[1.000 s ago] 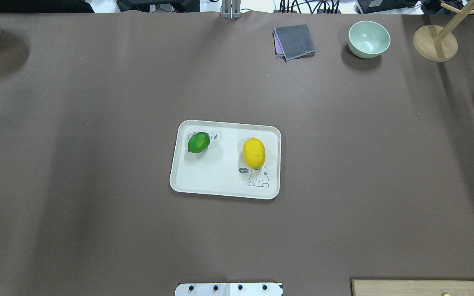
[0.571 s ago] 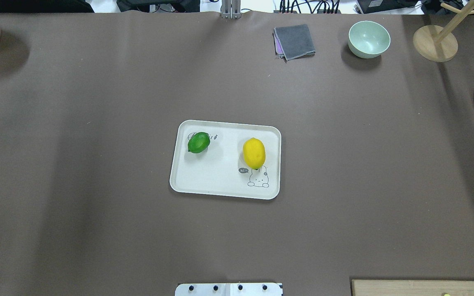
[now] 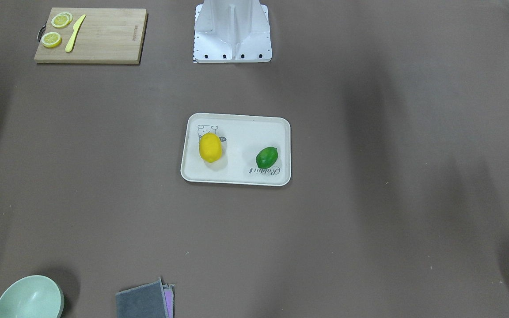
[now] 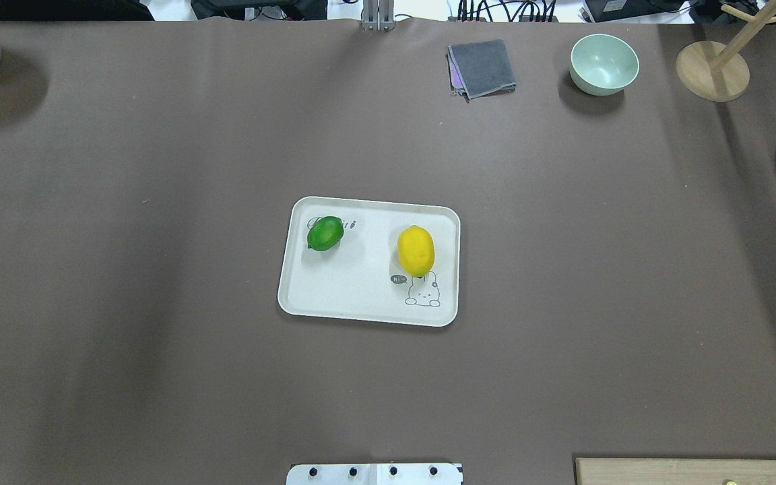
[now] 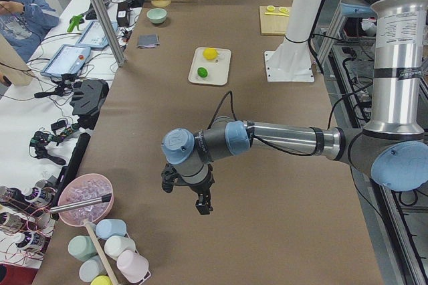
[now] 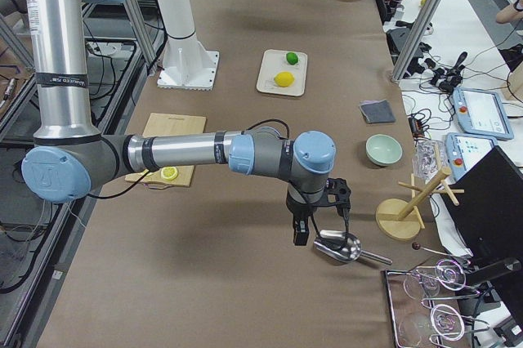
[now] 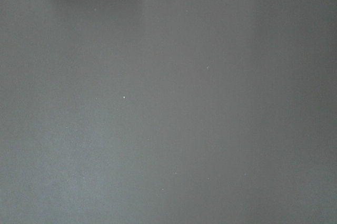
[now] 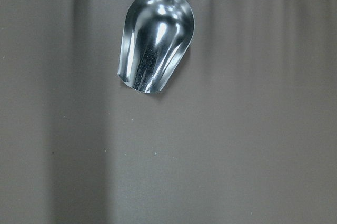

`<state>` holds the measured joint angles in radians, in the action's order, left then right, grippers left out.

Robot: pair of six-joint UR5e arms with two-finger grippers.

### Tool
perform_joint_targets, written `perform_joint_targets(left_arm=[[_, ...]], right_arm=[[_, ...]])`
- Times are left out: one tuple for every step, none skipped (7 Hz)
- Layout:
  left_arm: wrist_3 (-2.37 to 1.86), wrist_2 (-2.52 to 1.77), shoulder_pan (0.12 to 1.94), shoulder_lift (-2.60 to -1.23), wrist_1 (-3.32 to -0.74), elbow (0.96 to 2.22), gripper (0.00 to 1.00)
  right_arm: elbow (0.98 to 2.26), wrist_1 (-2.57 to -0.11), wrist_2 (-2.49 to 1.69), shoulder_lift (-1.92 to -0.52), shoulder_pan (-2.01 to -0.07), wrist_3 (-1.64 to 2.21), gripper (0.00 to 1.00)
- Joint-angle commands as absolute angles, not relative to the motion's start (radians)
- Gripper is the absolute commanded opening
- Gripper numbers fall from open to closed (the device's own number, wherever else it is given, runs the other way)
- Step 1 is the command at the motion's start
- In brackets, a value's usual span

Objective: Place all lemons on tray

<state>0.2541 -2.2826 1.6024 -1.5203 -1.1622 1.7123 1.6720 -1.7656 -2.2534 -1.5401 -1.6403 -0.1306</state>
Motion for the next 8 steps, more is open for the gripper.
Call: perform_joint_targets(left_arm=[[0.250, -2.257, 1.603, -1.517, -1.161, 1.715, 0.98], [0.250, -2.256, 1.603, -1.517, -1.161, 1.713, 0.98], [0.252, -2.256, 1.601, -1.516, -1.161, 1.709, 0.98], [0.252, -2.255, 1.601, -1.516, -1.161, 1.709, 0.98], [0.252, -2.253, 1.601, -1.516, -1.161, 1.704, 0.98], [0.249, -2.253, 1.600, -1.516, -1.161, 1.704, 0.98], [0.247, -2.253, 1.600, -1.517, -1.161, 1.703, 0.98], [0.248, -2.253, 1.600, -1.517, -1.161, 1.701, 0.98]], right_arm=[[1.672, -1.766, -2.253, -1.540, -1.640, -0.130, 1.00], [1.672, -1.766, -2.253, -1.540, -1.640, -0.130, 1.00], [1.672, -1.766, -2.253, -1.540, -1.640, -0.130, 1.00], [1.672, -1.766, -2.253, -1.540, -1.640, -0.130, 1.00], [1.672, -1.766, -2.253, -1.540, -1.640, -0.130, 1.00], [1.672, -1.766, -2.255, -1.542, -1.641, -0.130, 1.00], [1.672, -1.766, -2.255, -1.542, -1.640, -0.129, 1.00], [1.672, -1.766, -2.255, -1.542, -1.640, -0.130, 1.00]])
